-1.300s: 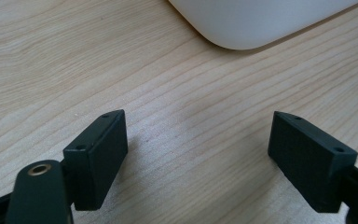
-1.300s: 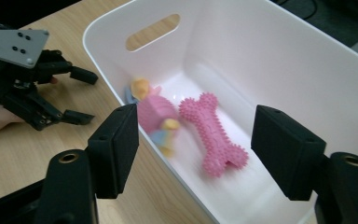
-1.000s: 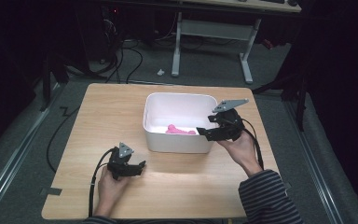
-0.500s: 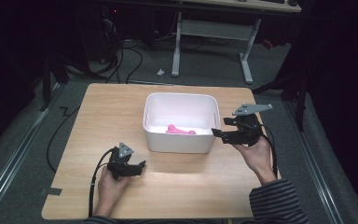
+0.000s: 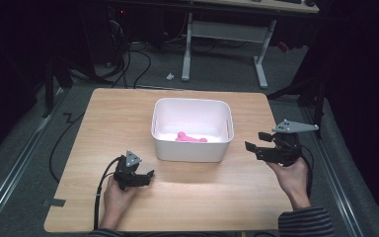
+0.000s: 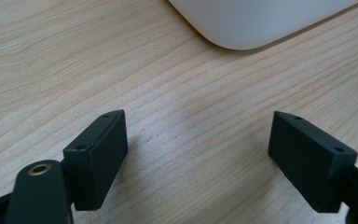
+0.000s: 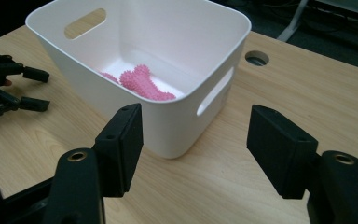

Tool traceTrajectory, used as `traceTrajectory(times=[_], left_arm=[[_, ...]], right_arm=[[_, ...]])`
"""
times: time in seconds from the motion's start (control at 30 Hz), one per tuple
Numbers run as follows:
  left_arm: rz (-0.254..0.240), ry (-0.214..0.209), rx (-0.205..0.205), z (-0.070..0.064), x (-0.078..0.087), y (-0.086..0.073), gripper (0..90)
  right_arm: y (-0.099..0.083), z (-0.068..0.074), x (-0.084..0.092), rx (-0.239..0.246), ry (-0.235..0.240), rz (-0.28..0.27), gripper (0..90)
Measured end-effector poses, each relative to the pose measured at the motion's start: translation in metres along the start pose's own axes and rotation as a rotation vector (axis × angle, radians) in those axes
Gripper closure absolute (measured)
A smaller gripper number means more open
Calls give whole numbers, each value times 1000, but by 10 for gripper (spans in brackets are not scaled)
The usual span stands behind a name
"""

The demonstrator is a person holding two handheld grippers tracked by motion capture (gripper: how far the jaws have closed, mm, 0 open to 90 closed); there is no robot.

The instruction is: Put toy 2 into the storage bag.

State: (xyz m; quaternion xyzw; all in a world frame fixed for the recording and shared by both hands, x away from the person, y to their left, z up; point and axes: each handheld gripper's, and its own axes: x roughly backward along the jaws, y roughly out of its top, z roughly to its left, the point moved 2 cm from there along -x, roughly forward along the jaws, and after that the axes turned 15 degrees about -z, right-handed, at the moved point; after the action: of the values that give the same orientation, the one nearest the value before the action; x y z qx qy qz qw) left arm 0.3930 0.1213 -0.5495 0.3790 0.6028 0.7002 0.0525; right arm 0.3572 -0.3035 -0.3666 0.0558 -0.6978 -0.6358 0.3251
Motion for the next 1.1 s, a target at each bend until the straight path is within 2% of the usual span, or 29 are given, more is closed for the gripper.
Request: traceTrajectory(times=[0.1, 0.23, 0.63, 0.83, 1.1], left_arm=[[-1, -1, 0, 0, 0, 0, 199], [-1, -1, 1, 0, 0, 0, 200], [-1, -1, 0, 0, 0, 0, 200], [-3, 0, 2, 0, 0, 0, 200], [-3, 0, 3, 0, 0, 0, 200]], right_arm=[[-5, -4, 8, -13, -10, -19, 364], [-14, -7, 16, -20, -33, -18, 362], [-46, -14, 27, -86, -57, -45, 363], [-61, -17, 23, -109, -63, -47, 364], [-88, -18, 5, -125, -85, -24, 370]])
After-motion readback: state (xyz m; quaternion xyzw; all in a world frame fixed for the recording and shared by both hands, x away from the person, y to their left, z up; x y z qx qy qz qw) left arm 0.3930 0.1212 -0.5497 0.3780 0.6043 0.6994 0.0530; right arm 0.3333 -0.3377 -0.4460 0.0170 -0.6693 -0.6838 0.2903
